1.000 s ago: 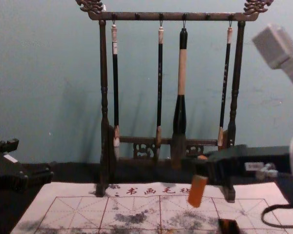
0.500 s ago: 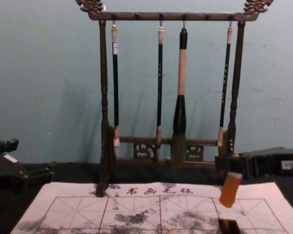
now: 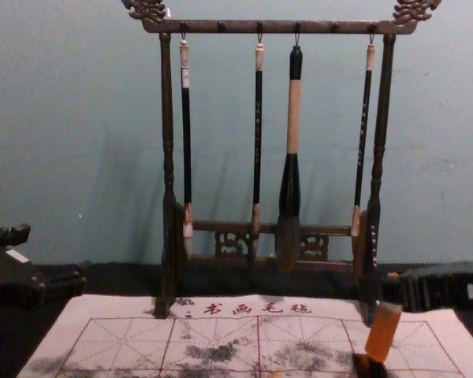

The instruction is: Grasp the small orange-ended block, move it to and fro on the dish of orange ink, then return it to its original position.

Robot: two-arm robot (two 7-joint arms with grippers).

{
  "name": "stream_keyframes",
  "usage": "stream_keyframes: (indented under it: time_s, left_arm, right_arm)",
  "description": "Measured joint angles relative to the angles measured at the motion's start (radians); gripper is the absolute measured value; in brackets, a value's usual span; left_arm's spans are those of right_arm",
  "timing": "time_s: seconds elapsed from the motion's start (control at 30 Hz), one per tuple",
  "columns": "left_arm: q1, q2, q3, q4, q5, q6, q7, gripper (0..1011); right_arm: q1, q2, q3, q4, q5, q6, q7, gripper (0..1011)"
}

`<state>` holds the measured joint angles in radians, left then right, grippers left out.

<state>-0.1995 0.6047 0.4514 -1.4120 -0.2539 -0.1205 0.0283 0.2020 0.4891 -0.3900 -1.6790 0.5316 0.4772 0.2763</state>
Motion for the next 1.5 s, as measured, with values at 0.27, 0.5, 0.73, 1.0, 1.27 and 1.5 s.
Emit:
stream_keyframes:
  time_s: [0.27, 0.5, 0.73, 1.0, 1.27, 1.5]
  left_arm:
    - [0.0, 0.0, 0.0, 0.0, 0.0, 0.0, 0.0, 1001]
    - [0.0, 0.0, 0.0, 0.0, 0.0, 0.0, 0.0, 1001]
    - [0.0, 0.0, 0.0, 0.0, 0.0, 0.0, 0.0, 1001]
    - [0.0, 0.0, 0.0, 0.0, 0.0, 0.0, 0.0, 1001]
    - [0.0, 0.0, 0.0, 0.0, 0.0, 0.0, 0.0, 1001]
    - [0.0, 0.0, 0.0, 0.0, 0.0, 0.0, 0.0, 1001]
  right_arm:
    - [-0.001, -0.005, -0.012, 0.019, -0.019, -0.013, -0.007, 111]
    - [0.009, -0.018, -0.016, 0.037, -0.032, -0.016, -0.01, 111]
    - [0.021, -0.031, -0.021, 0.056, -0.047, -0.017, -0.01, 111]
    - [0.018, -0.035, -0.023, 0.063, -0.057, -0.013, -0.003, 111]
    - [0.013, -0.04, -0.023, 0.07, -0.071, -0.014, -0.002, 111]
    - [0.015, -0.052, -0.024, 0.089, -0.087, -0.018, -0.001, 111]
